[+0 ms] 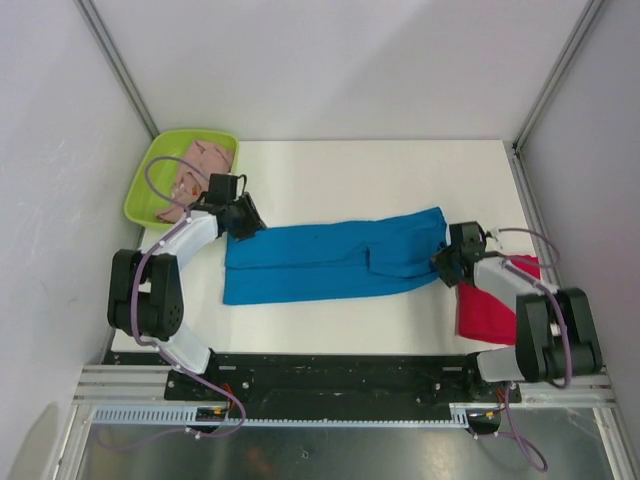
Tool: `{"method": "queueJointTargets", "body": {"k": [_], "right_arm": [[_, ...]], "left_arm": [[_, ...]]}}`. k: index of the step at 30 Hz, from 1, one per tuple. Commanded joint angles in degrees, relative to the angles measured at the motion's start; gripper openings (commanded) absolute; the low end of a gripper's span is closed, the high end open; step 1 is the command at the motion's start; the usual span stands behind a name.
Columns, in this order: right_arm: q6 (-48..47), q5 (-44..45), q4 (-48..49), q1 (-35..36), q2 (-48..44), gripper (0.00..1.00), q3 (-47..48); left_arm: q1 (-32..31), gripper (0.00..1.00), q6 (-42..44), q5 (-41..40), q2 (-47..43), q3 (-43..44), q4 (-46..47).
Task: Fold and stack the t-shirts
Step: Rotate the tshirt 80 degrees
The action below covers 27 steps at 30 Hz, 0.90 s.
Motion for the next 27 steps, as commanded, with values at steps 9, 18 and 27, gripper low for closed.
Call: {"method": "queueJointTargets", "body": {"k": [9, 18, 27], "right_arm": [[-18.5, -7.2, 8.2, -5.7, 35.0, 0.49, 31.6], [-29.5, -10.4, -1.5, -6.9, 54.2, 0.51, 59.0], [-36.6, -10.1, -15.4, -7.7, 64.0, 0.61, 81.7]], "left_arm": [[-4.1, 0.45, 2.3, 3.1, -6.0, -6.0, -1.1], [-10.7, 0.44, 2.2, 0.8, -5.6, -8.8, -2.8], [-17.4, 0.44, 2.3, -0.7, -4.9, -8.5, -4.3]]}}
